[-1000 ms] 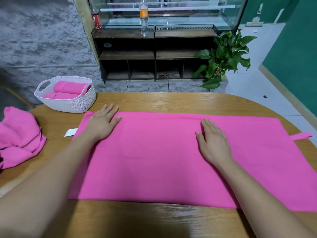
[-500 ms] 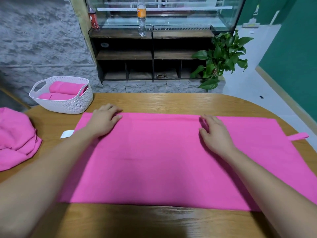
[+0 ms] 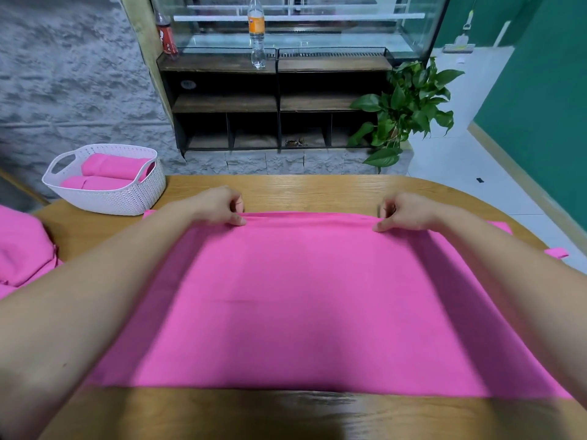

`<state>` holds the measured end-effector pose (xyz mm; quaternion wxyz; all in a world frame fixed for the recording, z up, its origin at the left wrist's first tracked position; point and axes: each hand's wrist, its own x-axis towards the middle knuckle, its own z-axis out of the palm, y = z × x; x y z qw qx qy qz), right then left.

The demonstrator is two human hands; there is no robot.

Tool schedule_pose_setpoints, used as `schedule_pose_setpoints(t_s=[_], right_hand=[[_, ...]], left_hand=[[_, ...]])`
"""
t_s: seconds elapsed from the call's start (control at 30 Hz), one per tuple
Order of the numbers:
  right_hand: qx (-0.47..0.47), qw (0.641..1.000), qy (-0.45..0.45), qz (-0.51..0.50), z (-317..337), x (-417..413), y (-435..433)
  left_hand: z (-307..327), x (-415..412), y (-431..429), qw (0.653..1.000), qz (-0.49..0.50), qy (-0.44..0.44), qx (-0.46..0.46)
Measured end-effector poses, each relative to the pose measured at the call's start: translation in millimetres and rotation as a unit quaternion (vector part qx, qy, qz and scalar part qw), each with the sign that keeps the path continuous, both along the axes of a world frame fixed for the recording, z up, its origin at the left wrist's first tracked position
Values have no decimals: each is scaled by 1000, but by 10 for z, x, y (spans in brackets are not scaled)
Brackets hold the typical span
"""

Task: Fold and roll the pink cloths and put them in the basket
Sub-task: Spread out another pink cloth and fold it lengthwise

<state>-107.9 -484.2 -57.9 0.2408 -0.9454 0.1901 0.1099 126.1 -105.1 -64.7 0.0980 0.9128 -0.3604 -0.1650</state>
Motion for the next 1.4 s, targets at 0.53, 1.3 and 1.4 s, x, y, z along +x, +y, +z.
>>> schedule_pose_setpoints(t_s=[0.53,1.3,1.4], right_hand=[[-145,977,-147,56,223,-147,-263],[-168,943,-258,126,-112,-2271,735],[-187,947,-231,122,-291,-2327,802]], left_hand=[[213,15,149,977,-73,-169,-111],[86,-1850,1384,960,-176,-159,-149],[-113,-1925,1432,959,-183,-155,-148]])
